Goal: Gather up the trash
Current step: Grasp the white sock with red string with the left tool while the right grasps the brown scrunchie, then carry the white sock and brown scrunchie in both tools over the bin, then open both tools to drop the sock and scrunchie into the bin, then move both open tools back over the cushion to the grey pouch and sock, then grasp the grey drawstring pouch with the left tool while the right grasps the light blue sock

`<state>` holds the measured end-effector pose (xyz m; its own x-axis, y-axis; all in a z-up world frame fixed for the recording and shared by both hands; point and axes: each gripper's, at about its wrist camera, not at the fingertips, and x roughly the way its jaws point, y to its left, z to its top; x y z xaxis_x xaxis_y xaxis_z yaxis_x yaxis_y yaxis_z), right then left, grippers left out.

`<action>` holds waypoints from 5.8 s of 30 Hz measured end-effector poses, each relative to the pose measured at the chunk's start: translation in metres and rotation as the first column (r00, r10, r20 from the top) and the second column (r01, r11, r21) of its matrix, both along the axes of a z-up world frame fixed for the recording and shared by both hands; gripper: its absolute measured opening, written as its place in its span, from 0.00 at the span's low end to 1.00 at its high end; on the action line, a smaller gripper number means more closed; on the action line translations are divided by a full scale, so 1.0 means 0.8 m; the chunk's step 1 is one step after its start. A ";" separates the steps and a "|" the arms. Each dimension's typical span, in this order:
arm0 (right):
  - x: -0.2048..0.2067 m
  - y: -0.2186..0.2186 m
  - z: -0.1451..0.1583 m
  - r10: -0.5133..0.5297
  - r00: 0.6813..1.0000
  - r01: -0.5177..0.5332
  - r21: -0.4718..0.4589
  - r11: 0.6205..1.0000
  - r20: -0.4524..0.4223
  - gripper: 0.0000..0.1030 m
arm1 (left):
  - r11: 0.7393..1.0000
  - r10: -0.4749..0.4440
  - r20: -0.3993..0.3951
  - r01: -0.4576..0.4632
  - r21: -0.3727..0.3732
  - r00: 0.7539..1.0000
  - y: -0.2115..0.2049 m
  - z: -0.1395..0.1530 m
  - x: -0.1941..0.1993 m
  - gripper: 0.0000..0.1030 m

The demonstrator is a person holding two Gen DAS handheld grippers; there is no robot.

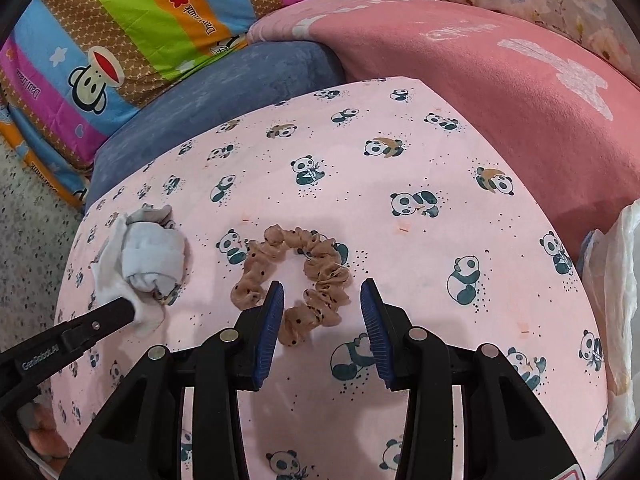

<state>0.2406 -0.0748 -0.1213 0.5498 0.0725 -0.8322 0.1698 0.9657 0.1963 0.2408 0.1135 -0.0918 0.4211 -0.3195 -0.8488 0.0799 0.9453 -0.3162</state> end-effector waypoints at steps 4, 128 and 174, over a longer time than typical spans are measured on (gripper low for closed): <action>0.005 -0.007 -0.016 0.011 1.000 -0.011 0.006 1.000 -0.022 0.27 | 1.000 -0.001 0.012 0.002 -0.006 1.000 -0.001 0.007 -0.008 0.07; -0.216 -0.156 0.107 -0.147 0.978 0.148 0.002 0.989 0.150 0.41 | 0.976 -0.195 0.168 0.174 0.131 0.966 -0.181 0.086 -0.106 0.44; 0.042 0.148 0.015 0.301 0.953 -0.301 0.006 0.954 0.027 0.45 | 0.986 -0.124 0.103 0.111 0.123 0.987 0.052 -0.007 0.058 0.08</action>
<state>0.2741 0.0438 -0.1090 0.5225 0.2463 -0.8163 -0.1339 0.9692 0.2067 0.2870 0.1553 -0.0977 0.4791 -0.2735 -0.8341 0.2205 0.9572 -0.1873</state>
